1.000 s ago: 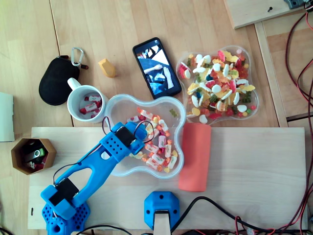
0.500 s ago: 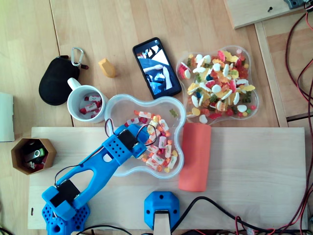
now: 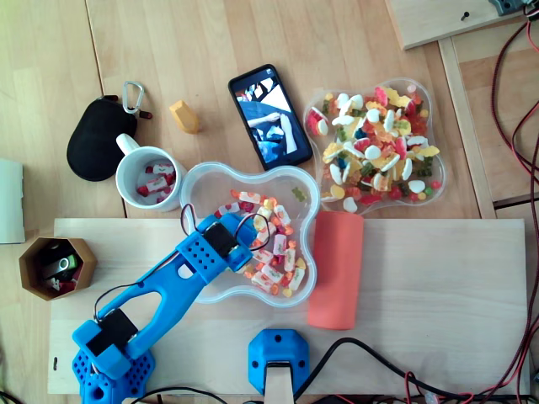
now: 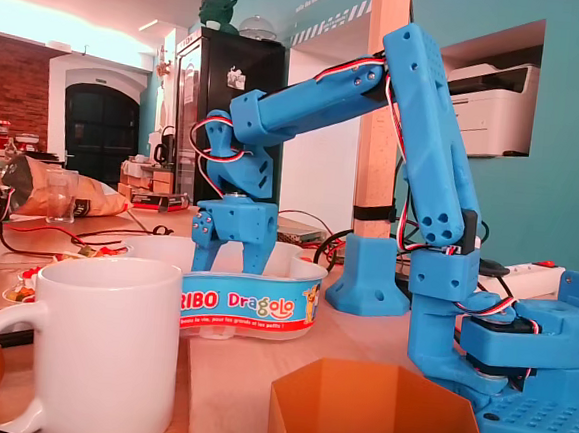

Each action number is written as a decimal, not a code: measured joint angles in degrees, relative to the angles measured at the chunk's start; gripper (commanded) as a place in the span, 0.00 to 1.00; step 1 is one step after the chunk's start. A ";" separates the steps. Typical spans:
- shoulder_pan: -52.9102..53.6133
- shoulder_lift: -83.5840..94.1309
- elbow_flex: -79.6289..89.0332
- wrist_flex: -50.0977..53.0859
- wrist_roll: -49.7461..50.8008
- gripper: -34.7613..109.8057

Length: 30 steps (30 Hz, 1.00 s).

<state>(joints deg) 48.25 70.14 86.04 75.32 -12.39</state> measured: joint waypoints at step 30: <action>-1.05 -1.41 2.29 -0.97 -0.62 0.31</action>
<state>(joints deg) 47.20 68.73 88.33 74.36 -13.01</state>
